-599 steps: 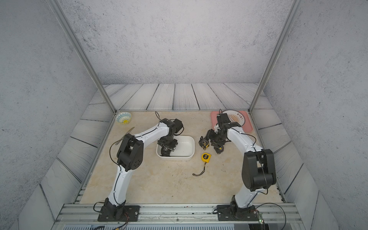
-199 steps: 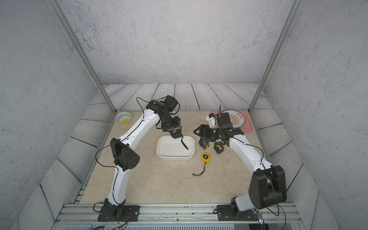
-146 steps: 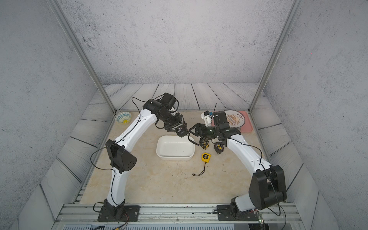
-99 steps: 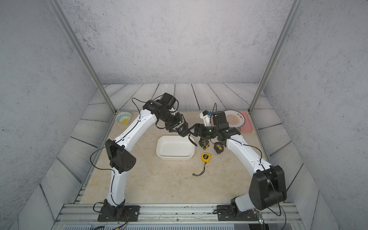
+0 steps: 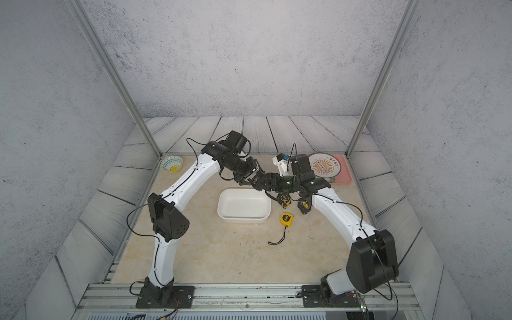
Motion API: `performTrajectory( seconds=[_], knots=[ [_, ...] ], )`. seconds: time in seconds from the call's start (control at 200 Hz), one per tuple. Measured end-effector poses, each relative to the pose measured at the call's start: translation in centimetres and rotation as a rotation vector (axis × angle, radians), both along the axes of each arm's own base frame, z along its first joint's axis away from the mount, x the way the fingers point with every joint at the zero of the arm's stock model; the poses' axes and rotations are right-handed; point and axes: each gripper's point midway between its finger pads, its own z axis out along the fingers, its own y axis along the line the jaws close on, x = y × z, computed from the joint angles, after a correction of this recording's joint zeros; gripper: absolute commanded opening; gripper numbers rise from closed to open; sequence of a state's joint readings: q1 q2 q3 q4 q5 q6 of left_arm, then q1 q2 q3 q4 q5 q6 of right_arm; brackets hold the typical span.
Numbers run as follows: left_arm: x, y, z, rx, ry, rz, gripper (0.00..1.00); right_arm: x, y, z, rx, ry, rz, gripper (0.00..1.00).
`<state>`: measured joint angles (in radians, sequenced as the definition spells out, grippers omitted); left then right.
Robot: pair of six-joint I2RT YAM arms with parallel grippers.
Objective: Take the tape measure out of the storage box
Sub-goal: Place the tape measure at the center of the board.
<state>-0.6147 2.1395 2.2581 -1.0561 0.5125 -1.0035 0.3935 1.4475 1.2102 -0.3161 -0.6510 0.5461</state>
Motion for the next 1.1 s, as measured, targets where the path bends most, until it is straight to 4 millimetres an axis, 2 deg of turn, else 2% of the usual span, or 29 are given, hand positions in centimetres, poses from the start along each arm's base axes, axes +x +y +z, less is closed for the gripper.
performTrajectory(
  seconds=[0.105, 0.215, 0.385, 0.851, 1.011, 1.101],
  knots=[
    [-0.4, 0.0, -0.3, -0.014, 0.027, 0.019, 0.00, 0.4, -0.1, 0.5, -0.008, -0.015, -0.016, 0.65],
    [-0.6, 0.0, 0.1, -0.034, 0.032, 0.031, 0.00, 0.7, -0.3, 0.9, -0.015, -0.031, -0.029, 0.59],
    [-0.5, -0.2, 0.9, -0.063, 0.031, 0.043, 0.00, 0.9, -0.2, 0.9, -0.024, -0.043, -0.038, 0.58],
    [-0.5, -0.9, 1.2, -0.145, 0.057, 0.080, 0.00, 2.0, 0.1, 0.3, -0.054, -0.042, -0.063, 0.53],
    [-0.4, -0.9, 1.1, -0.148, 0.055, 0.089, 0.00, 2.3, 0.3, 0.0, -0.059, -0.034, -0.072, 0.45],
    [-0.2, -0.9, 1.0, -0.150, 0.054, 0.095, 0.00, 2.5, 0.3, -0.1, -0.063, -0.032, -0.076, 0.28]
  ],
)
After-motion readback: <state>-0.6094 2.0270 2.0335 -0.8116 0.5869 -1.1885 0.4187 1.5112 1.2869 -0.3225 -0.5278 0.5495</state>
